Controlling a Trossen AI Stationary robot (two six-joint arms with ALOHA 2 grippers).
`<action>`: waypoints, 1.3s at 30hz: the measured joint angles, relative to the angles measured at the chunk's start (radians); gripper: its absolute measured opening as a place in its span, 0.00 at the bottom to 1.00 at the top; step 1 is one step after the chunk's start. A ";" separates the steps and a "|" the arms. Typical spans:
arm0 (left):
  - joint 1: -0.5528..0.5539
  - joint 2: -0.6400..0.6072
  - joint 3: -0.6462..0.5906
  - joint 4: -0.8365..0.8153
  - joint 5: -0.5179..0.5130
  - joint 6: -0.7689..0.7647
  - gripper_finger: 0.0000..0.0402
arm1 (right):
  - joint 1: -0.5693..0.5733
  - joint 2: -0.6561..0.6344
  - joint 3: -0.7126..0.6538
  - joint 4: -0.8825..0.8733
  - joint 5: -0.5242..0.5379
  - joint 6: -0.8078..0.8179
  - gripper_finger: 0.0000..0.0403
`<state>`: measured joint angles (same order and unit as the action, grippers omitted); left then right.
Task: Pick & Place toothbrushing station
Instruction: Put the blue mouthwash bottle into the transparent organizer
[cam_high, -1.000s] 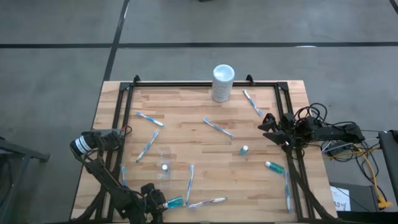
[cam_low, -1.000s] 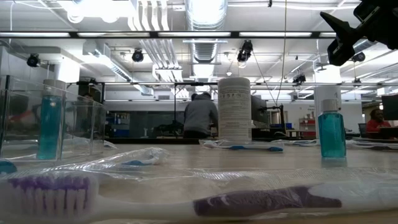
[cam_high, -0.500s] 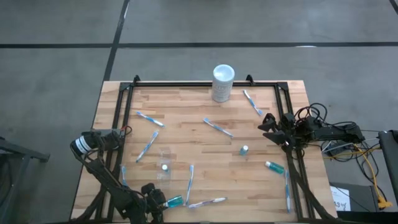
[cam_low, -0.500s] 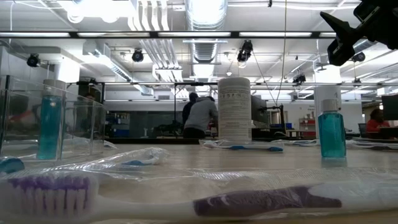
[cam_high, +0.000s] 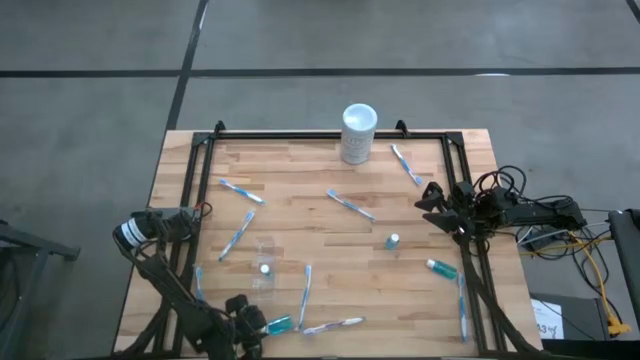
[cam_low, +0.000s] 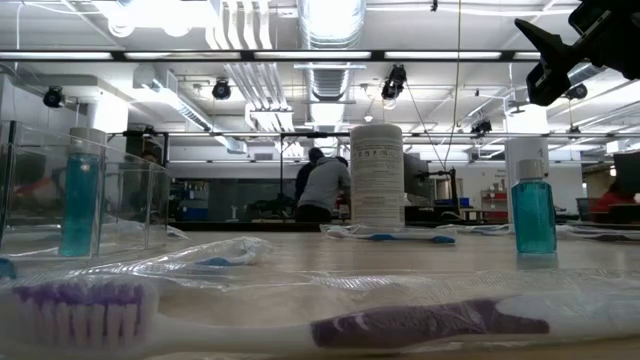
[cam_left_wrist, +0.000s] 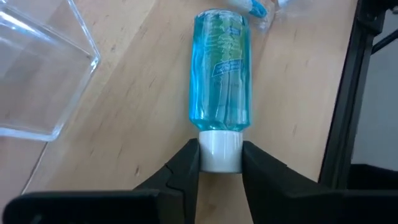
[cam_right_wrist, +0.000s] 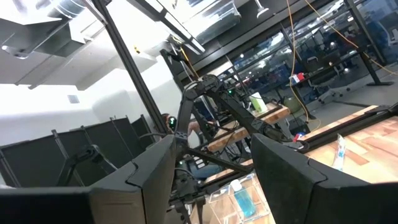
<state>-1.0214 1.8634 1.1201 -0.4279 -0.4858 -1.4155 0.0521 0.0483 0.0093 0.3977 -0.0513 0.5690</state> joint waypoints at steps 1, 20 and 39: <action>0.000 0.000 0.018 -0.035 0.006 0.000 0.25 | 0.000 0.000 0.000 0.000 0.000 0.000 0.51; 0.052 -0.002 0.434 -0.720 0.260 -0.072 0.24 | 0.000 0.000 0.000 0.000 0.000 0.000 0.51; 0.249 -0.076 0.691 -1.141 0.553 0.061 0.24 | 0.000 0.000 0.000 0.000 0.000 0.000 0.51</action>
<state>-0.7726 1.7871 1.8110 -1.5693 0.0676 -1.3549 0.0518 0.0485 0.0093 0.3981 -0.0509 0.5690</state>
